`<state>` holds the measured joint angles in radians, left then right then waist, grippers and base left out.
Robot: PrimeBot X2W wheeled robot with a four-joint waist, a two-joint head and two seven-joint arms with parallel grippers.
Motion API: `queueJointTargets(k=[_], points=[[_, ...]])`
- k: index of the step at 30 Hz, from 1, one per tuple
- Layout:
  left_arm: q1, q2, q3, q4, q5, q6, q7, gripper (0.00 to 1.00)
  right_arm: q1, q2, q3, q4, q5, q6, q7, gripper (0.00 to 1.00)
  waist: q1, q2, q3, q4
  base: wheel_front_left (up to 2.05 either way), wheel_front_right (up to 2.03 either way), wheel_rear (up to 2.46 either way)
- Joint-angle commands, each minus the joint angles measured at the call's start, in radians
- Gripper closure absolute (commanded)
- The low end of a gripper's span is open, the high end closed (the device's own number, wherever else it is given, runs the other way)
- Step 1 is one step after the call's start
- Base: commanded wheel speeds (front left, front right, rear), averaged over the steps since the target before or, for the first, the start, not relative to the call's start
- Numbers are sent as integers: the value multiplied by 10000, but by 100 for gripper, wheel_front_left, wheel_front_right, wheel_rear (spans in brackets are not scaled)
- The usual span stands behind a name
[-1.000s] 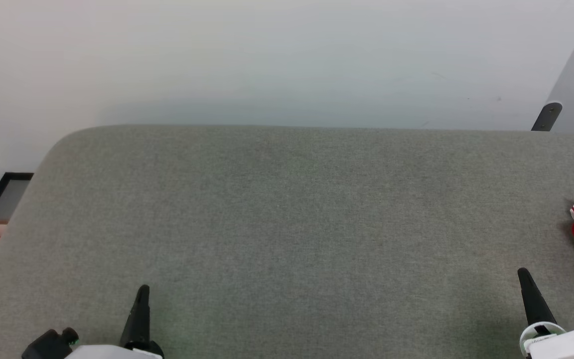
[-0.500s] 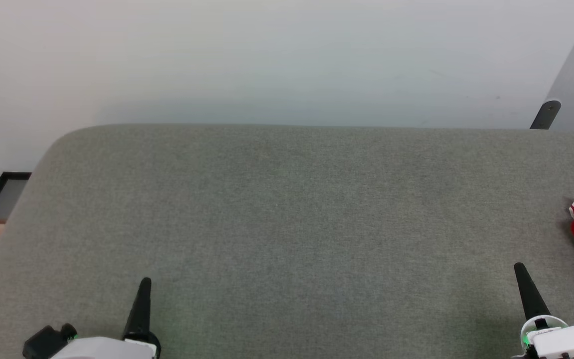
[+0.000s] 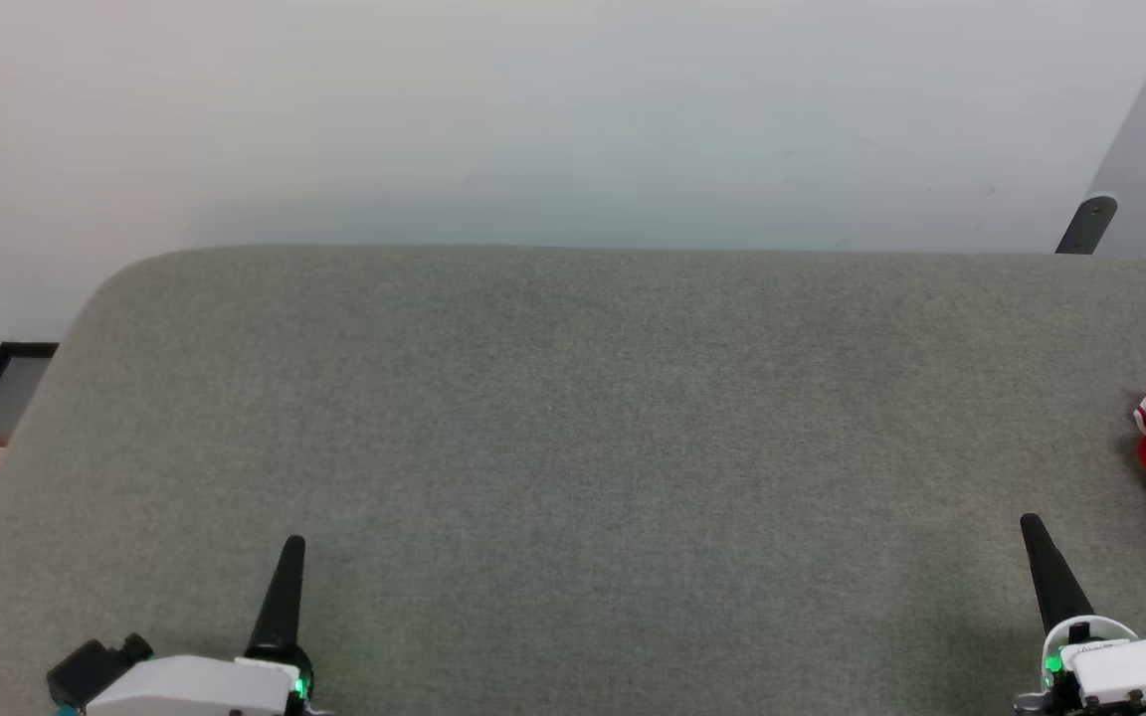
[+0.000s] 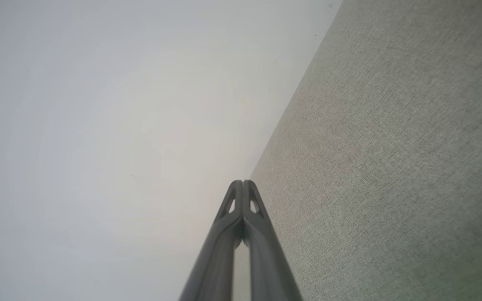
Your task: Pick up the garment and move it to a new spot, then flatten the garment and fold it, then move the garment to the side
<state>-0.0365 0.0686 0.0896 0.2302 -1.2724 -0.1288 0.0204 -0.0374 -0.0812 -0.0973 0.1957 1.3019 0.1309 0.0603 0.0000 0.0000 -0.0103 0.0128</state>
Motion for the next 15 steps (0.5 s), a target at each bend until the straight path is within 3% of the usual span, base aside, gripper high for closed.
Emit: queueJointTargets(k=[1, 15], points=[[-179, -3, 47, -41, -275, -23, 69, 100, -252, 26, -62, -13, 253, -1, 44, 100, 0, 0, 5, -4, 0, 0, 0], [-389, -60, 117, 22, -1321, -27, 369, 100, -414, 127, -104, 162, 1192, 1, 214, 100, 0, 0, 42, -41, 0, 0, 0]])
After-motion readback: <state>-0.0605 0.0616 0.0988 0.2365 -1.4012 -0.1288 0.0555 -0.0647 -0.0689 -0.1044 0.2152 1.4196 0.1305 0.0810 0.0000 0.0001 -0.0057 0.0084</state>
